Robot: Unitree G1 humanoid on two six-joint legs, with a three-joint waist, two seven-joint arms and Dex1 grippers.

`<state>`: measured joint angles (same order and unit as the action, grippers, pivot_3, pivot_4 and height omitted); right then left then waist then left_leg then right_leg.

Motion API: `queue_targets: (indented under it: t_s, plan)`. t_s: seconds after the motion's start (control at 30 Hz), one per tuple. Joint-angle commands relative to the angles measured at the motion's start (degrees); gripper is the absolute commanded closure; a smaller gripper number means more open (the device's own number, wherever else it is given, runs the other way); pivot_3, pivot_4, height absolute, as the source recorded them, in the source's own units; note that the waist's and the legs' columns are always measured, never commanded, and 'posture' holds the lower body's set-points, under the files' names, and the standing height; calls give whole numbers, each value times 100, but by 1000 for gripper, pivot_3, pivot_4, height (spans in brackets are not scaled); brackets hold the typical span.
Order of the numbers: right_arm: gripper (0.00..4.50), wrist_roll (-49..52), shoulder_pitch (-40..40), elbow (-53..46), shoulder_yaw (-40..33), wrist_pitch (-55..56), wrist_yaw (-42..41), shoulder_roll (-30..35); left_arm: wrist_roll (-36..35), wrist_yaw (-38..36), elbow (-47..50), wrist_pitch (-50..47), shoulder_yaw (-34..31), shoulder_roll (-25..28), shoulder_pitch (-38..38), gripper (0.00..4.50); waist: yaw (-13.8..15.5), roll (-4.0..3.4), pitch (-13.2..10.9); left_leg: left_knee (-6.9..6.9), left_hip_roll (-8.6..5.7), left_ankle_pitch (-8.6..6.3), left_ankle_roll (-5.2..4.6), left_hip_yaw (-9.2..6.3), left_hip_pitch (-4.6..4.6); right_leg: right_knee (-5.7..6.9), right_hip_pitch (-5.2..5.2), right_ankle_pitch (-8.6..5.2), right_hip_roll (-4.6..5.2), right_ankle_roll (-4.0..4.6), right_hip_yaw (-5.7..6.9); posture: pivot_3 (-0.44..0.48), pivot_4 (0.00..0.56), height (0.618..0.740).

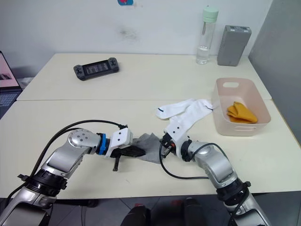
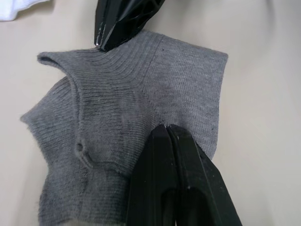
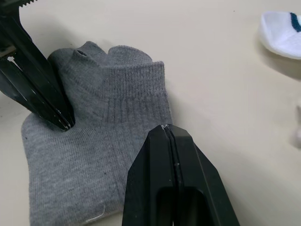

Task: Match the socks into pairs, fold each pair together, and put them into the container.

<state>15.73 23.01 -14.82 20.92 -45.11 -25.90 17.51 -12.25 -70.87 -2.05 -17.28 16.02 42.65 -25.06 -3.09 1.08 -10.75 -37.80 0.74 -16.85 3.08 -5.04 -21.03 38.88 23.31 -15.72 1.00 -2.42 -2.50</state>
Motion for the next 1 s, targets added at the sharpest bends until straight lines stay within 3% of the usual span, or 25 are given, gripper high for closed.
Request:
queue_targets:
  t_s: [0.03, 0.17, 0.27, 0.4, 0.63, 0.8, 1.0]
  plan:
    - [4492, 148, 2, -427, -297, 216, -124, -76, -581, 28, 411, -775, -460, -23, -43, 4500, -6, 0, 0, 0, 0, 0, 0, -1, -1, 0, 0, -2, 0, -3, 1, 0, 150, 740]
    - [4492, 386, -58, -866, -436, 93, -406, 91, -1503, -353, 1434, -2472, -706, 613, -202, 4500, -19, 6, -5, 0, 0, 0, 0, -7, -8, -2, 2, -2, -1, -4, 4, 0, 150, 740]
    - [4492, 407, -90, -917, -453, 40, -420, 104, -1565, 26, 1561, -2768, -670, 429, -373, 4500, 3, 5, -5, 1, 0, -1, -1, -8, -6, -2, 1, -3, 0, -4, 5, 0, 150, 740]
    - [4492, 457, -144, -997, -333, -67, -587, 208, -972, 728, 1095, -2298, -457, -120, -500, 4500, 36, 5, -5, -5, -4, 0, 0, -7, -5, -2, -4, -4, 2, -7, 5, 0, 150, 740]
    - [4492, 319, -239, -652, 109, -10, -771, 133, -197, 1138, 195, -1593, 56, -714, -587, 4500, 11, 5, -5, -2, -2, 0, 0, -7, -2, 0, -1, 4, 0, 6, 4, 0, 150, 740]
    - [4492, 193, -466, -543, 310, 40, -1048, 539, 47, 1188, -128, -1305, -6, -658, -550, 4500, 24, 5, -5, -4, -4, 0, 0, -7, -2, 0, -2, 4, 2, 7, 3, 0, 150, 740]
    - [4492, 231, -801, -891, 152, 192, -1181, 882, -203, 1085, -17, -1207, -265, -604, -367, 4500, 14, 6, -4, -4, -4, 0, 0, -7, 3, 1, -7, -3, 3, -5, 4, 0, 150, 740]
